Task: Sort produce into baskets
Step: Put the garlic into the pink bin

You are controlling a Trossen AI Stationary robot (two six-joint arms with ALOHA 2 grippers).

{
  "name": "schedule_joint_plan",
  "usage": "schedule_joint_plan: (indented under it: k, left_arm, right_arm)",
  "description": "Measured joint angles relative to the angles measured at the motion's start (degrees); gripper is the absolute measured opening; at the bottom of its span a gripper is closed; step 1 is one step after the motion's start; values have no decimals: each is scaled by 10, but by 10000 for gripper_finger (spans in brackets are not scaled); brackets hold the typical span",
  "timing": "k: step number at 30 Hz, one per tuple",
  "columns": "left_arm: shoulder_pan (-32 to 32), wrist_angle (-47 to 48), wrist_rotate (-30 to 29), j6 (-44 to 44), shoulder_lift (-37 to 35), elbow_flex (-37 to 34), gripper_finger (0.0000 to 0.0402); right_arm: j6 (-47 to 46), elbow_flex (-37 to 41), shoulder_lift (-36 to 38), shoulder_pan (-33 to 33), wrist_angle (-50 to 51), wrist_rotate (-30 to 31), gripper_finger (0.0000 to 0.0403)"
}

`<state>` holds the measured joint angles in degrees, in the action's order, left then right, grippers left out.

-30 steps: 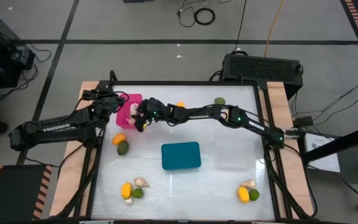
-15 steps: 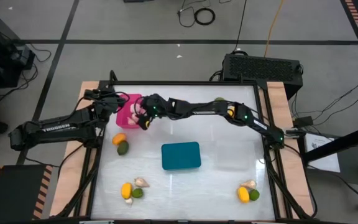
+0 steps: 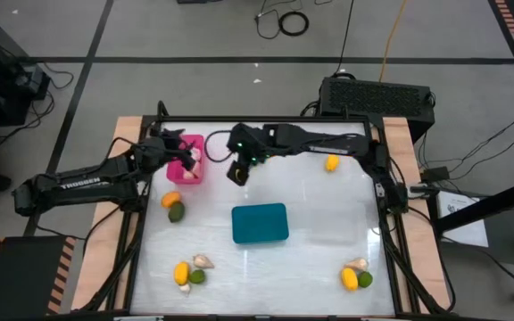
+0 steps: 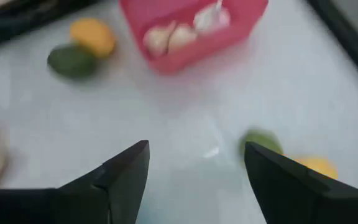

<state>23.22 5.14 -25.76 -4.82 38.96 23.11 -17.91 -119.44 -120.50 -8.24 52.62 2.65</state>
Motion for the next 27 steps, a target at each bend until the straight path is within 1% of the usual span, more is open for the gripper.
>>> schedule_joint_plan:
  k: [5, 7, 9, 15, 18, 24, 27]
  left_arm:
    - [-1, -26, 163, -1, 0, 0, 265]
    - [-1, -35, 205, -7, 0, 0, 265]
    - [-1, -37, 229, -15, 0, 0, 265]
    - [-1, -36, 223, -18, 0, 0, 265]
    - [-1, -36, 223, -19, 1, 0, 265]
    - [-1, -32, 222, -20, 7, 0, 265]
    - [-1, -32, 221, -19, 12, 0, 265]
  right_arm:
    - [-21, 0, 32, 32, 112, 0, 255]
    - [-43, 0, 41, 47, 150, 0, 255]
    - [-79, 0, 42, 65, 195, 0, 255]
    - [-234, 0, 41, 131, 331, -1, 255]
    - [-297, 1, 41, 174, 373, -1, 255]
    - [-389, 3, 41, 261, 373, -33, 255]
    - [-471, 20, 41, 299, 374, -46, 255]
